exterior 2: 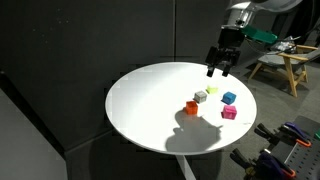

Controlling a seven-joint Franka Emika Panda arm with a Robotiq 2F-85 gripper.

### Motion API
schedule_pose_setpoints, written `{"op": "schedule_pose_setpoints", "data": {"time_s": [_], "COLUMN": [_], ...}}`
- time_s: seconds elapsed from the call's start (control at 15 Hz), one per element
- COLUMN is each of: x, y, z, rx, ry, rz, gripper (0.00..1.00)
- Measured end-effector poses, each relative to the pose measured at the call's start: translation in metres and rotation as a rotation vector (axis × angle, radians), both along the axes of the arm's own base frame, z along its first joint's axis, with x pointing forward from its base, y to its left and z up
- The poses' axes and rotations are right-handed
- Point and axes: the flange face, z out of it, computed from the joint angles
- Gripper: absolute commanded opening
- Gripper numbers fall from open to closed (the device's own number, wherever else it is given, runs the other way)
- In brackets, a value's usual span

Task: Pick up the gray block and put it on top of the orange block

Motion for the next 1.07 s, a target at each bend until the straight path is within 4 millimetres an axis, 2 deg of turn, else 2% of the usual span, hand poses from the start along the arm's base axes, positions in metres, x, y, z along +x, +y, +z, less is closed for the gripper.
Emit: {"op": "schedule_pose_setpoints", "data": {"time_s": [0.53,1.07], "x": [0.026,0.053], "y": [-0.043,-0.074], "z": [0.001,-0.028], "rx": [-0.129,-0.232], "ry": [-0.161,-0.211], "rz": [-0.063,-0.117], "gripper": [1.0,1.0]}}
